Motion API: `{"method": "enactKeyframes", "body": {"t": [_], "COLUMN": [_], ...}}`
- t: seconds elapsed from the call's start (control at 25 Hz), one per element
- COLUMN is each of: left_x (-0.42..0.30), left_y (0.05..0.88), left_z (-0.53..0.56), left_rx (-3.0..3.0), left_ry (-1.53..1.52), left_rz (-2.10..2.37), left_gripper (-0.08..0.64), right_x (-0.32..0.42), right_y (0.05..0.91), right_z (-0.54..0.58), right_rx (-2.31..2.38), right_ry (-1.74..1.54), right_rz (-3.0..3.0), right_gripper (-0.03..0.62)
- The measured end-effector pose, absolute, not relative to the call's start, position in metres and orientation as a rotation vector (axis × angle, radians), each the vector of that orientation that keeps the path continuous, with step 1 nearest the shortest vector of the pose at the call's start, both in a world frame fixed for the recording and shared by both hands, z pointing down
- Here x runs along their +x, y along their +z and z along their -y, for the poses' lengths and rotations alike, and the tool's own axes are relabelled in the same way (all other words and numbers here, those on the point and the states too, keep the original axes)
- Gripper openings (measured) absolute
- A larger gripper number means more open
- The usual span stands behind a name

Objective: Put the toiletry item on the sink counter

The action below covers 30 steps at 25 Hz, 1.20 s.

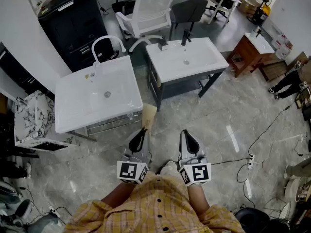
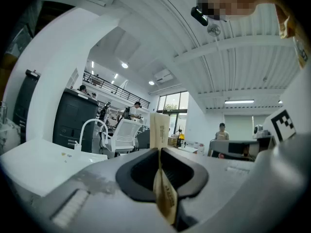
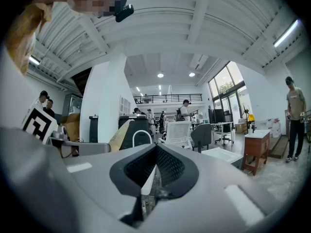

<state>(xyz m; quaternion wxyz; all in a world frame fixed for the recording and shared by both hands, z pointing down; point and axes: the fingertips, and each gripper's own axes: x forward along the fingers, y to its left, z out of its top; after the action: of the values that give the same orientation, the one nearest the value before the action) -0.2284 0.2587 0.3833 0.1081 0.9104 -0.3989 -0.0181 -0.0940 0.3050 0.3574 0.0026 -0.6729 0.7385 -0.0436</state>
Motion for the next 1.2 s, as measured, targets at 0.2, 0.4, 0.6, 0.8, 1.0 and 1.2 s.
{"method": "enactKeyframes", "body": {"t": [0.2, 0.4, 0.6, 0.8, 1.0, 1.2], "left_x": [-0.235, -0.244, -0.247, -0.239, -0.212, -0.161], "left_y": [0.372, 0.367, 0.370, 0.377, 0.387, 0.395], "left_z": [-0.241, -0.245, -0.239, -0.229, -0.198, -0.146], "left_rx": [2.687, 2.714, 2.713, 2.712, 2.672, 2.616], "left_ry": [-0.118, -0.149, -0.147, -0.125, -0.113, -0.100], "left_rz": [1.177, 1.137, 1.116, 1.114, 1.145, 1.189], "left_gripper": [0.028, 0.028, 0.028, 0.028, 0.028, 0.028], "right_x": [-0.104, -0.118, -0.123, -0.112, -0.080, -0.031], "right_y": [0.350, 0.353, 0.351, 0.357, 0.369, 0.369], "right_z": [-0.289, -0.291, -0.291, -0.282, -0.249, -0.190], "right_rx": [-2.110, -2.143, -2.150, -2.156, -2.127, -2.059], "right_ry": [-0.081, -0.075, -0.079, -0.096, -0.136, -0.131], "right_rz": [-2.309, -2.305, -2.276, -2.251, -2.252, -2.289], "right_gripper": [-0.003, -0.003, -0.003, -0.002, -0.002, -0.002]}}
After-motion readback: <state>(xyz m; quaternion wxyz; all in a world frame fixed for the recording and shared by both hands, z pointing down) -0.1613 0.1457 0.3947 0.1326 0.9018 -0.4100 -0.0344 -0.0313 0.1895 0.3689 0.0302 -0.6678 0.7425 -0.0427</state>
